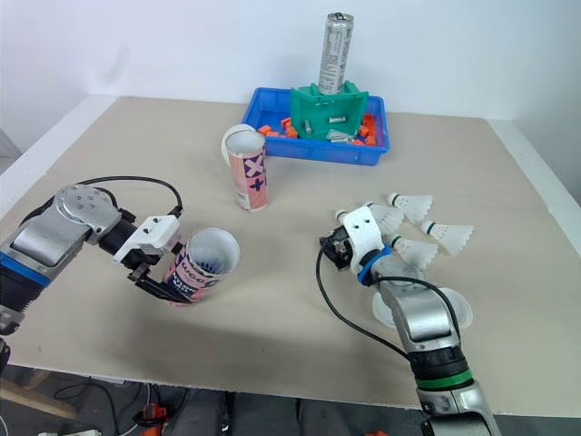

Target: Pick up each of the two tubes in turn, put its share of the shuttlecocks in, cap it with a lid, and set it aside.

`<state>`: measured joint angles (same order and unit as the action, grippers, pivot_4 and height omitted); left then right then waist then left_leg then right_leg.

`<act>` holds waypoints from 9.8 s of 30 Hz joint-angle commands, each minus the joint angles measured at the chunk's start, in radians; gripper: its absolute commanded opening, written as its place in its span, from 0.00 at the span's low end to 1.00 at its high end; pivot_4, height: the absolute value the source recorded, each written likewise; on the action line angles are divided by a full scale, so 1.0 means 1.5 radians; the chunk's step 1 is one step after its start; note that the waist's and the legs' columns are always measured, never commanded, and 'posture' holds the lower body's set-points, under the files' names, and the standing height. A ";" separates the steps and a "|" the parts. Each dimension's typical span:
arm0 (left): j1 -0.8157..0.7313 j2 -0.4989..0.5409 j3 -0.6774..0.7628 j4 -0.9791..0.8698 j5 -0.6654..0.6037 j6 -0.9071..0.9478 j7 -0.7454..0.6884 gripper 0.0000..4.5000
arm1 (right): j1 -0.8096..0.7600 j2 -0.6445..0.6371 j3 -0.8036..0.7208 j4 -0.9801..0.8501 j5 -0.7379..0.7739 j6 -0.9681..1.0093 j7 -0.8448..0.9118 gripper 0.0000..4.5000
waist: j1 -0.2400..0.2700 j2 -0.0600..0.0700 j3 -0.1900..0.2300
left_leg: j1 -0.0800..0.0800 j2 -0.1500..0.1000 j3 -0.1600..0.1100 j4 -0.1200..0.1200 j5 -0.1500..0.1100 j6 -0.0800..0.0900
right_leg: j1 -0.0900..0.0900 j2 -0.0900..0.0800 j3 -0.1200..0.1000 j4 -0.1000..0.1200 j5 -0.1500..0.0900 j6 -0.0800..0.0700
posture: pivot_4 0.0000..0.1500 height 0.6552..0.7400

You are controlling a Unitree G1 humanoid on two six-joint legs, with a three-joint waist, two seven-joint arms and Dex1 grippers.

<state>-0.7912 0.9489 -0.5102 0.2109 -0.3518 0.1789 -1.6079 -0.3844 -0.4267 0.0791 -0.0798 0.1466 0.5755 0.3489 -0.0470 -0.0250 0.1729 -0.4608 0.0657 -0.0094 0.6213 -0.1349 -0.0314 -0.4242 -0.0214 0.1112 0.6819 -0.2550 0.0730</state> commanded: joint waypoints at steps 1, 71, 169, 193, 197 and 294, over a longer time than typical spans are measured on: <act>0.007 0.004 0.016 -0.025 0.003 0.008 -0.004 0.72 | -0.024 0.006 -0.004 0.010 -0.018 -0.032 -0.002 0.48 | 0.000 0.000 0.000 | 0.000 0.000 0.000 0.000 0.000 0.000 | 0.000 0.000 0.000 0.000 0.000 0.000 | 1.00 0.85; 0.034 -0.035 0.047 -0.034 0.022 0.018 -0.004 0.72 | 0.346 -0.235 -0.487 -0.254 0.199 0.051 0.338 0.75 | 0.010 0.002 0.001 | 0.002 -0.001 0.000 0.002 0.000 0.000 | 0.004 -0.002 0.000 0.000 0.000 0.000 | 1.00 0.85; 0.027 -0.038 0.050 -0.035 0.028 0.018 -0.004 0.72 | -0.386 -0.182 0.135 -0.150 0.204 -0.009 0.625 0.29 | 0.001 0.002 0.003 | 0.000 0.000 0.002 -0.001 0.000 0.000 | 0.000 -0.001 -0.001 0.000 -0.002 -0.001 | 1.00 0.85; 0.048 -0.032 0.068 -0.049 0.033 0.021 -0.004 0.72 | -0.574 -0.028 0.394 0.004 0.050 0.108 0.717 0.00 | 0.001 0.002 0.003 | 0.000 0.000 0.001 -0.001 0.000 0.000 | -0.001 -0.001 -0.001 0.001 -0.003 -0.002 | 1.00 0.85; 0.049 -0.032 0.070 -0.052 0.033 0.025 -0.004 0.72 | -0.578 0.029 0.412 0.059 0.031 0.125 0.694 0.00 | 0.001 0.002 0.003 | 0.000 0.000 0.001 -0.001 0.000 0.000 | -0.001 -0.001 -0.001 0.001 -0.002 -0.002 | 1.00 0.85; 0.133 -0.447 0.141 0.194 0.080 -0.176 0.181 0.72 | -0.195 -0.440 0.101 -0.064 -0.020 0.014 0.757 0.02 | -0.002 0.004 0.002 | 0.006 -0.001 0.002 0.000 0.000 -0.002 | 0.004 -0.001 0.001 0.000 0.001 0.000 | 1.00 0.85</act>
<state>-0.6016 0.2559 -0.2946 0.4632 -0.2663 -0.1013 -1.3312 -0.6248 -1.0794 0.2970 -0.1074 0.0684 0.5729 1.4642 -0.0504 -0.0184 0.1752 -0.4522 0.0640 -0.0067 0.6217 -0.1343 -0.0345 -0.4184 -0.0233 0.1126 0.6813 -0.2531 0.0730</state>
